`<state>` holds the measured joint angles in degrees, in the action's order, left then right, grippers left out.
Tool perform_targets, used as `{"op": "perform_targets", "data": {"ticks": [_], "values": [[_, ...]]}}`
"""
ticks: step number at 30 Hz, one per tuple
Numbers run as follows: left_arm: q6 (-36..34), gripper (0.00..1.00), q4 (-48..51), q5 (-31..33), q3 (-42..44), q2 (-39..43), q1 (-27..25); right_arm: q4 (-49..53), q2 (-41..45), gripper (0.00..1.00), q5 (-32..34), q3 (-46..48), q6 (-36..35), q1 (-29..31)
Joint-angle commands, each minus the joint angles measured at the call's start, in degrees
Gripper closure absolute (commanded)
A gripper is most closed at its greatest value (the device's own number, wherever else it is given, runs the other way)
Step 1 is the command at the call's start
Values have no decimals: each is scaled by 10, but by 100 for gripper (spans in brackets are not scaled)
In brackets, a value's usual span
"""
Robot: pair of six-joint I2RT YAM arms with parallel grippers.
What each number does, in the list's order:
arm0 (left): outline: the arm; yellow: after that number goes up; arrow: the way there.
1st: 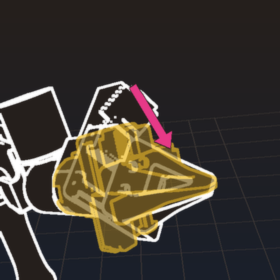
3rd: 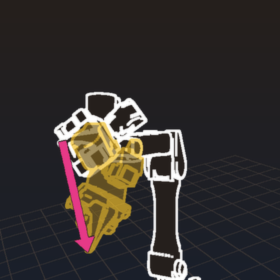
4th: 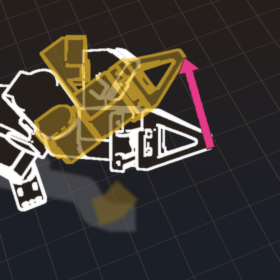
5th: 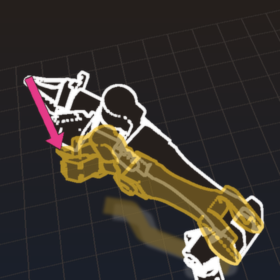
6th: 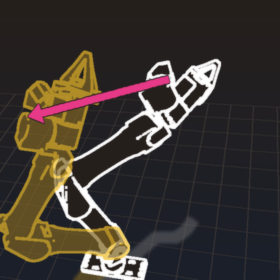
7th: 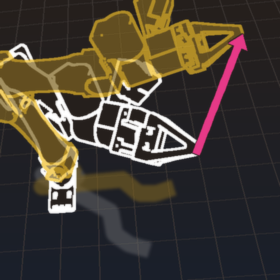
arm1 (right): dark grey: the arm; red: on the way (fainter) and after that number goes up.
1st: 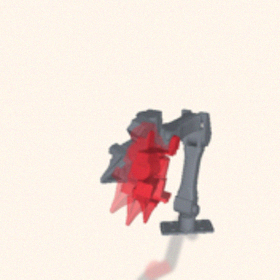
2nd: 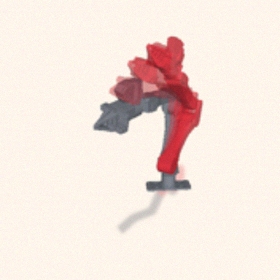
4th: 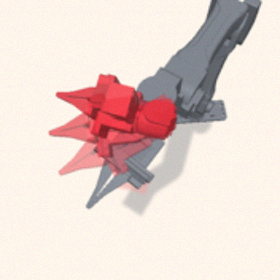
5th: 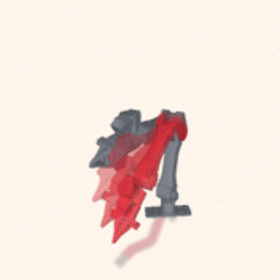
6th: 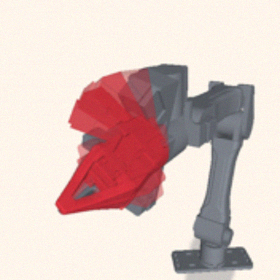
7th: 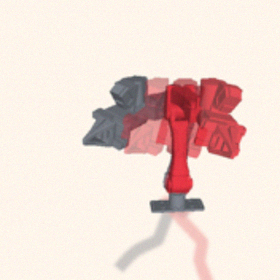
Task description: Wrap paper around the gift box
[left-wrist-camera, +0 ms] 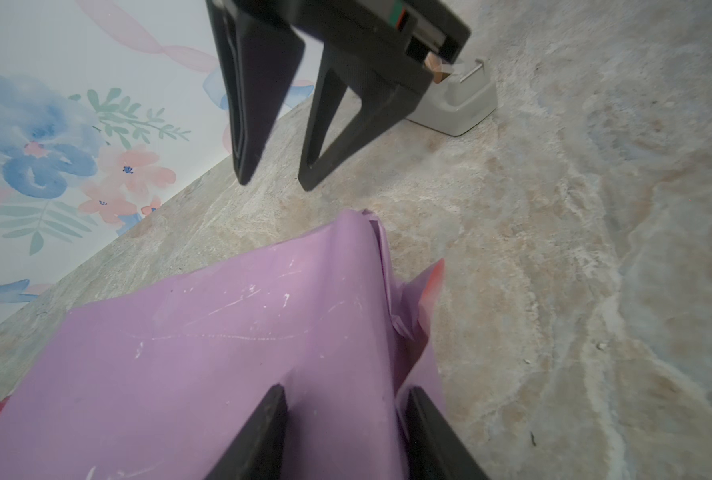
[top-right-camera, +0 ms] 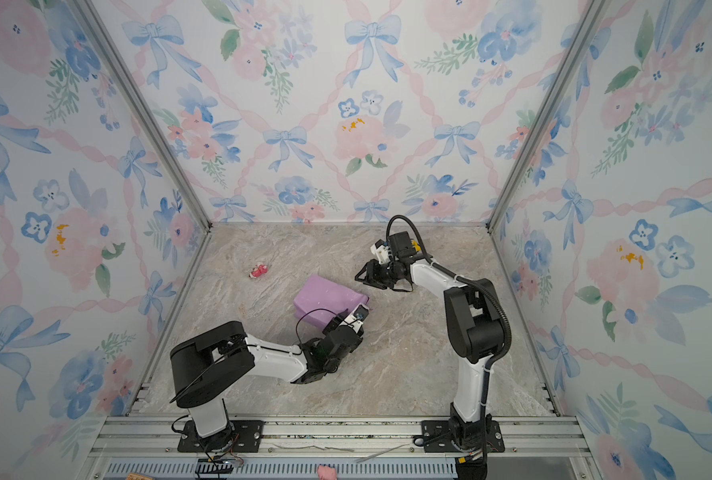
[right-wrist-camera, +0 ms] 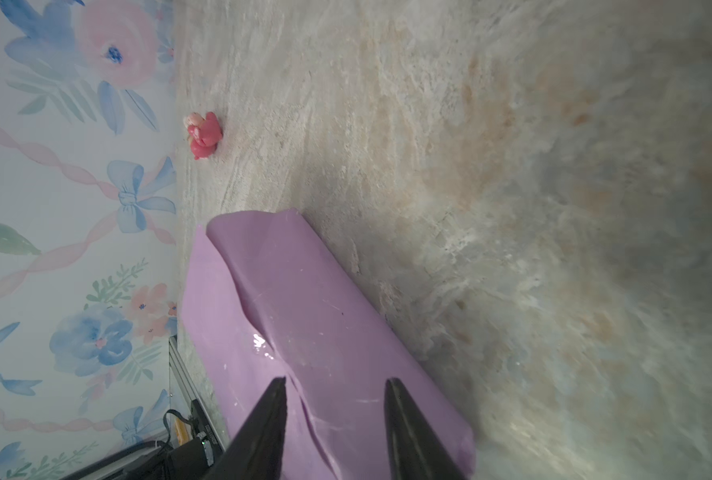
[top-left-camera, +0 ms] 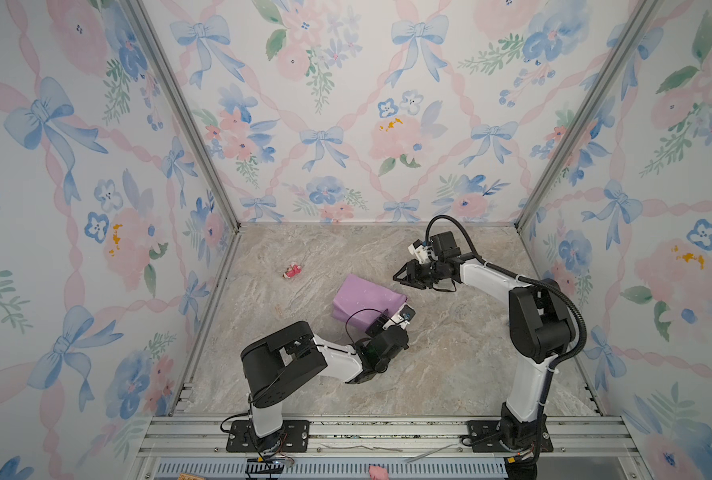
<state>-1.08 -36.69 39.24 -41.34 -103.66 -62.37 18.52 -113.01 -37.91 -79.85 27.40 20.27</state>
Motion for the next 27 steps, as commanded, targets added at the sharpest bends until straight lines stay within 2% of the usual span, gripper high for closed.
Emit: {"op": "perform_targets", "data": {"ticks": [1,5,8,10,14,17,19,21,24,27], "values": [[12,52,146,-89,50,-51,-1,63,-2,66,-18,6,-29,6],[6,52,141,-97,56,-48,0,39,40,69,-8,62,-13,-3],[6,53,140,-101,58,-47,0,1,94,56,7,111,15,-22],[6,53,140,-102,58,-47,0,-17,138,55,20,147,31,-41],[7,53,139,-102,54,-44,1,-58,230,57,43,248,72,-71],[7,53,139,-105,51,-44,1,-100,265,66,47,326,129,-55],[7,54,140,-105,50,-45,1,-123,277,70,62,369,157,-39],[7,54,140,-107,48,-45,1,-140,283,70,72,399,175,-38],[8,54,140,-109,48,-44,0,-122,270,59,79,406,176,-36],[7,54,139,-107,47,-42,0,-153,240,58,49,419,223,-20]]}}
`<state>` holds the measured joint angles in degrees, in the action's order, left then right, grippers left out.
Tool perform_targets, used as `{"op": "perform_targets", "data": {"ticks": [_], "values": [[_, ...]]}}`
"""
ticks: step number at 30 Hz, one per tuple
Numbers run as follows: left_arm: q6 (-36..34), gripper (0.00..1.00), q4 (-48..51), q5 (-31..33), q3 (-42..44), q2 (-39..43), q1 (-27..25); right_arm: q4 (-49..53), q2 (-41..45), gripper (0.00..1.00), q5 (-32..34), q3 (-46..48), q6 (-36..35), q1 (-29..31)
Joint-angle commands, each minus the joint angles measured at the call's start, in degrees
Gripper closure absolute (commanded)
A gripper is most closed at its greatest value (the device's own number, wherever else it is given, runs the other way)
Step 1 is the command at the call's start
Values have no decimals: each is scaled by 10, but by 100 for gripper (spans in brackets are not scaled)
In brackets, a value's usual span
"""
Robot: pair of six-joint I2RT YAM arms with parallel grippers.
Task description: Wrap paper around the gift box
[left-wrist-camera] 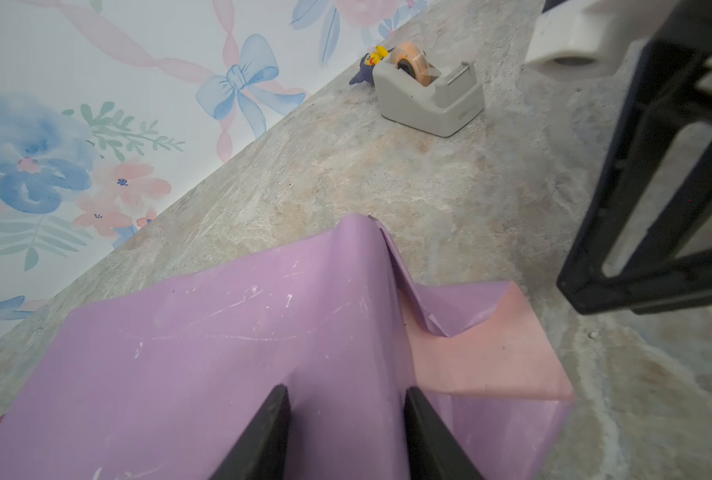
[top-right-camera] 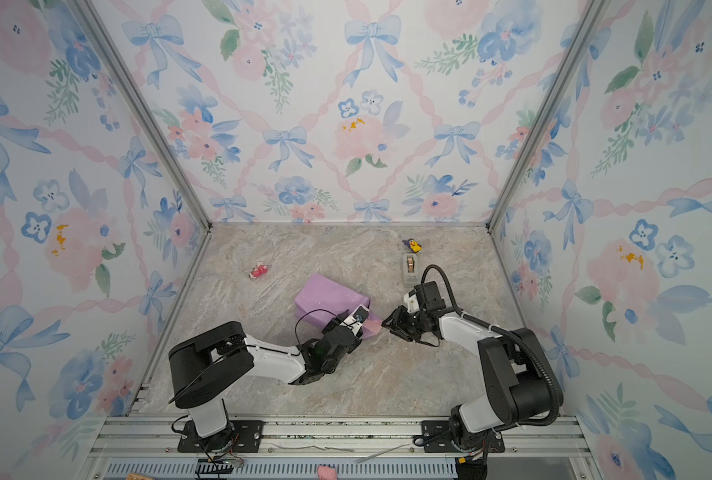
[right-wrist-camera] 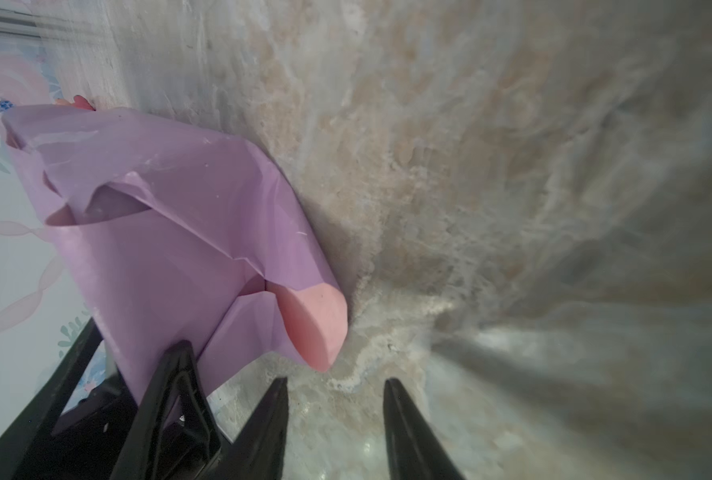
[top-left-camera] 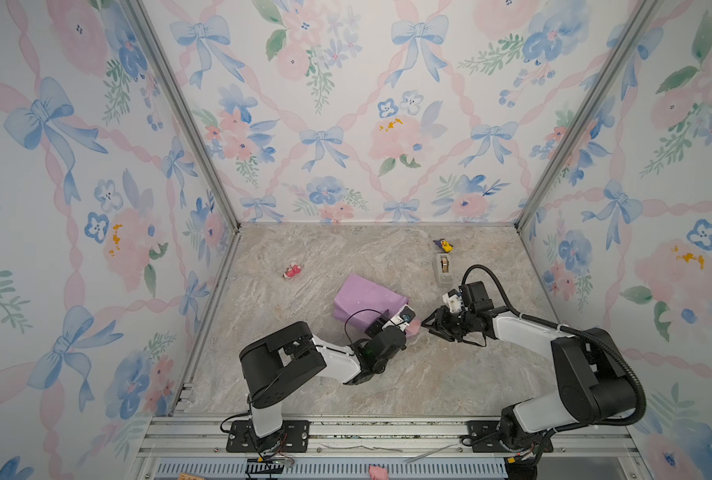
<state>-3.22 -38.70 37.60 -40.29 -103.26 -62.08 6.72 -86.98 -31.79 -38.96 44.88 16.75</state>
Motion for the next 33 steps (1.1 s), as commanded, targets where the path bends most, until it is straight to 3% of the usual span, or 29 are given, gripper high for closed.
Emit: {"op": "perform_targets", "data": {"ticks": [1,9,17,23,29,33], "values": [[27,54,159,-88,36,-44,-3,-64,-24,58,-24,24,75,28],[29,54,151,-95,33,-42,-1,-213,-55,56,-5,81,202,87],[34,53,143,-110,27,-20,5,-350,-89,57,32,79,213,87],[34,53,139,-125,22,-4,16,-370,-104,57,34,66,196,82],[38,48,140,-138,18,24,27,-400,-122,84,27,70,216,85],[44,36,150,-155,6,64,37,-383,-119,93,31,68,211,90]]}}
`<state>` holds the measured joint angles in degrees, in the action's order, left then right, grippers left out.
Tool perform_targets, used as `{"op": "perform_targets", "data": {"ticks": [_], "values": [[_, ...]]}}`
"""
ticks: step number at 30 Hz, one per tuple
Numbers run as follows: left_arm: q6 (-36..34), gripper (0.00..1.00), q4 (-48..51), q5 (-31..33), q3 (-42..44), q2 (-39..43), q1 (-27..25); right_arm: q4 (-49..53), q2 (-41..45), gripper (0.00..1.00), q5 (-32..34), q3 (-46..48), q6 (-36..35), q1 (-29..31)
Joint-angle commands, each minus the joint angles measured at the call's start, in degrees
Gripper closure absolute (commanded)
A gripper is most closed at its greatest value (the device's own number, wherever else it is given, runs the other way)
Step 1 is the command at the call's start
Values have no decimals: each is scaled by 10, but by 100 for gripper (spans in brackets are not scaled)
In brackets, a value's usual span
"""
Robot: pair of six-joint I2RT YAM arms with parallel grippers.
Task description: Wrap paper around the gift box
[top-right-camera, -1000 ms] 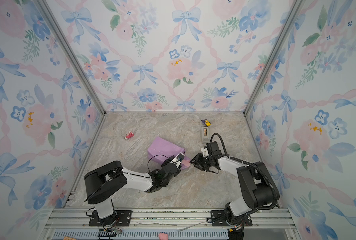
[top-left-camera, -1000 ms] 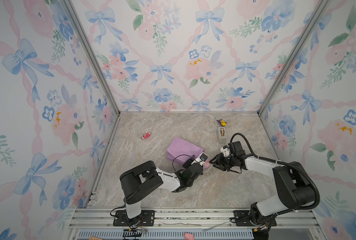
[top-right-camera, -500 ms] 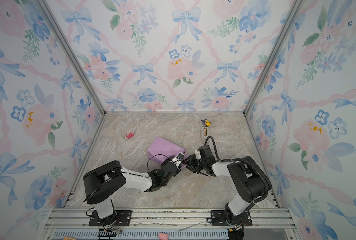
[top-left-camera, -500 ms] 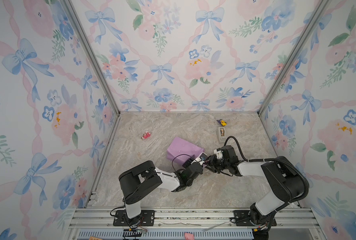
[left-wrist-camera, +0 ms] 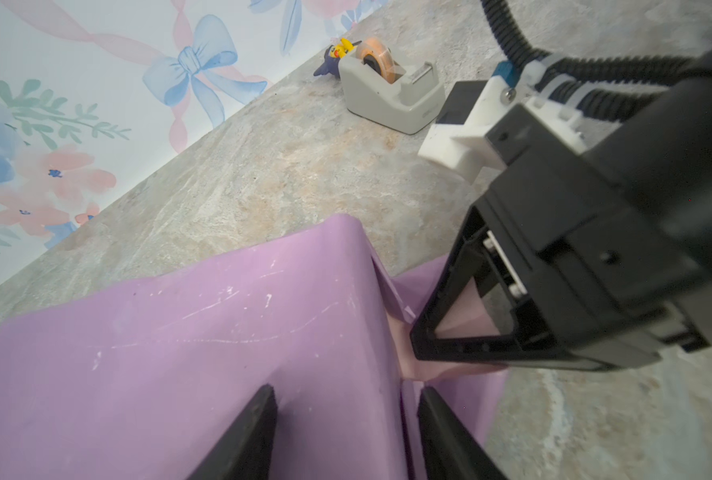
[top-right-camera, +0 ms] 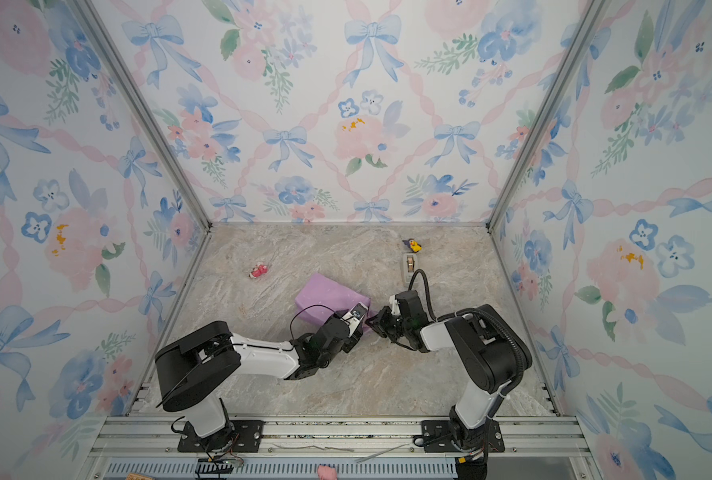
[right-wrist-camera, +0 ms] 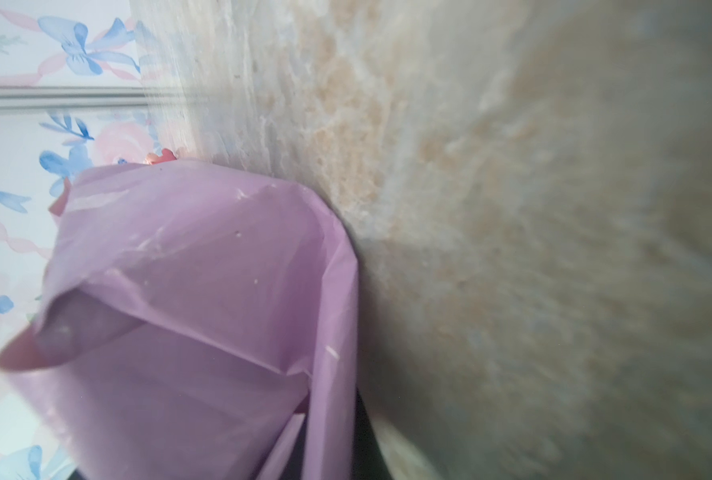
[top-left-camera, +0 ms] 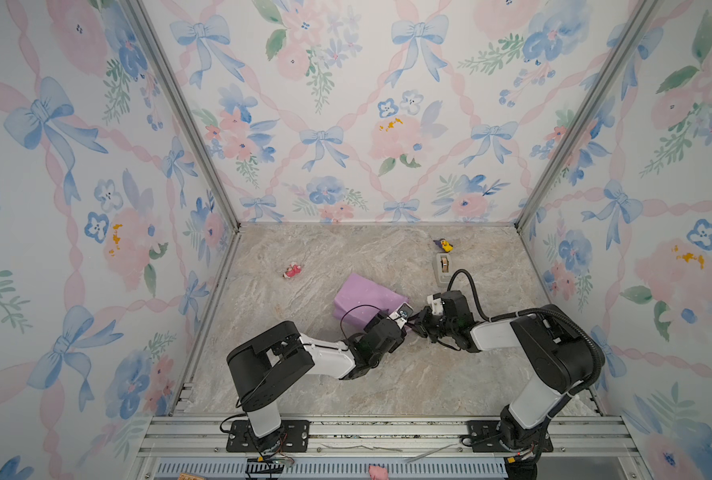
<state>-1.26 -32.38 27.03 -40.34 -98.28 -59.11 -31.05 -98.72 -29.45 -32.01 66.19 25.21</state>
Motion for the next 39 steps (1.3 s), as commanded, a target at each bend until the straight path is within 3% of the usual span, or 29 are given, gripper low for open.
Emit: {"op": "perform_targets", "data": {"ticks": [1,6,12,19,23,29,33,36,39], "values": [[28,33,95,-55,0,27,10,-2,0,94,10,-1,-2,5],[68,25,140,-98,-33,101,41,25,6,96,12,-7,-14,6],[163,27,219,-180,-43,161,146,27,8,98,9,-12,-17,8],[156,35,263,-200,-54,124,210,30,19,98,8,-17,-14,14],[148,42,259,-207,-52,86,213,28,29,97,4,-18,-9,16],[149,43,247,-217,-39,57,213,25,36,95,-4,-31,-4,22],[149,43,242,-218,-36,51,212,11,54,84,-7,-28,3,24],[148,43,238,-214,-32,49,212,-5,67,66,-6,-17,4,23],[147,43,235,-215,-30,43,212,-37,77,58,-8,-5,7,23]]}}
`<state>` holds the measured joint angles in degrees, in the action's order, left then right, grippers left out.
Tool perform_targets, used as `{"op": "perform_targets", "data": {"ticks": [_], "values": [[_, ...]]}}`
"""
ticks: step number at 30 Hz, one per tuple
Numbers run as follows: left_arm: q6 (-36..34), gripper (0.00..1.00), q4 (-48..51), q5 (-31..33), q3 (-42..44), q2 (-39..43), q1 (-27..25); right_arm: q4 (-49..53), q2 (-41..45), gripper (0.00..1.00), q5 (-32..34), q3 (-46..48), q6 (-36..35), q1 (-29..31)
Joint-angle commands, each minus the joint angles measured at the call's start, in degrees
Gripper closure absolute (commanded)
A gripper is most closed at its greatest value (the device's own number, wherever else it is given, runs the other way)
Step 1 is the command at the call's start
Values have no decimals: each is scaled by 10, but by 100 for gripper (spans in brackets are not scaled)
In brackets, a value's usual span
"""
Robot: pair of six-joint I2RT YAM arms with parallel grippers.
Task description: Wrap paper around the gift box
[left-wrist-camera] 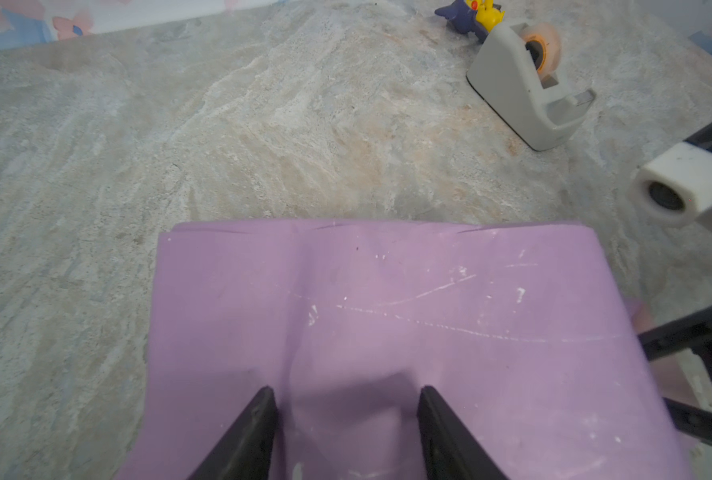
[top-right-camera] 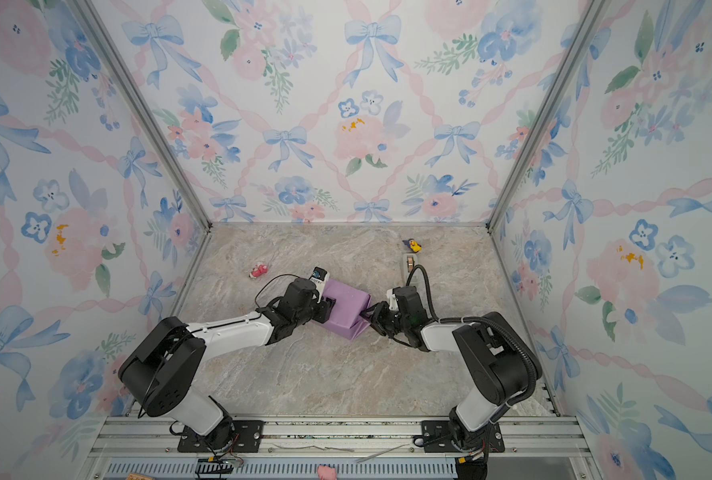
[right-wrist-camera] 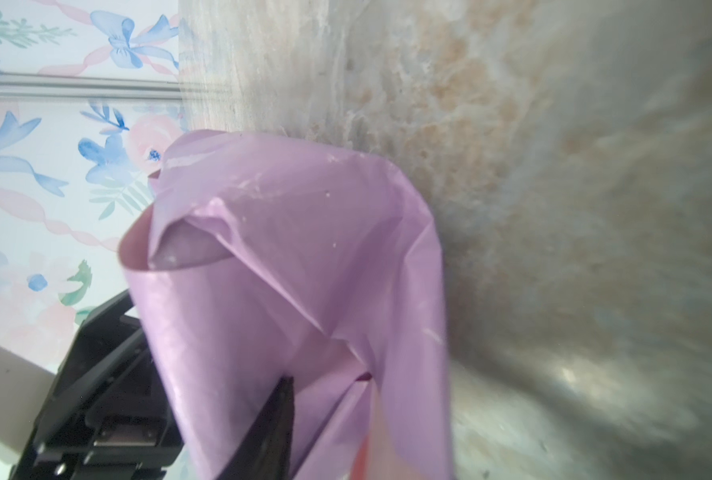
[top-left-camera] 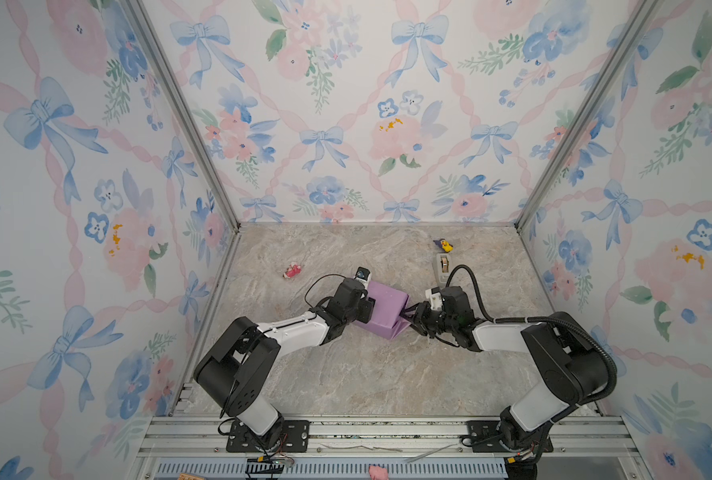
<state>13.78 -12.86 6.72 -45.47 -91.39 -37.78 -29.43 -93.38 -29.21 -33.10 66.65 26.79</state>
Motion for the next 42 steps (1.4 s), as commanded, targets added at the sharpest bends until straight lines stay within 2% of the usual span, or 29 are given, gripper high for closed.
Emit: {"op": "perform_targets", "data": {"ticks": [1,8,12,26,31,34,38,42], "values": [[-4,43,40,-12,21,-29,-1,-63,27,57,-10,10,4,8],[-6,43,28,-14,25,-41,-5,-113,16,47,-14,17,16,6],[-6,42,23,-17,25,-47,-8,-105,8,44,-14,8,18,6],[-18,43,15,-21,26,-53,-23,132,23,42,14,-75,-62,14],[-24,43,12,-20,24,-54,-26,167,21,42,14,-100,-76,15],[-34,43,8,-23,23,-57,-31,182,16,44,8,-113,-80,17],[-54,44,-5,-35,17,-74,-35,204,16,55,11,-120,-78,21],[-76,44,-19,-45,3,-106,-38,205,15,61,18,-113,-61,27]]}}
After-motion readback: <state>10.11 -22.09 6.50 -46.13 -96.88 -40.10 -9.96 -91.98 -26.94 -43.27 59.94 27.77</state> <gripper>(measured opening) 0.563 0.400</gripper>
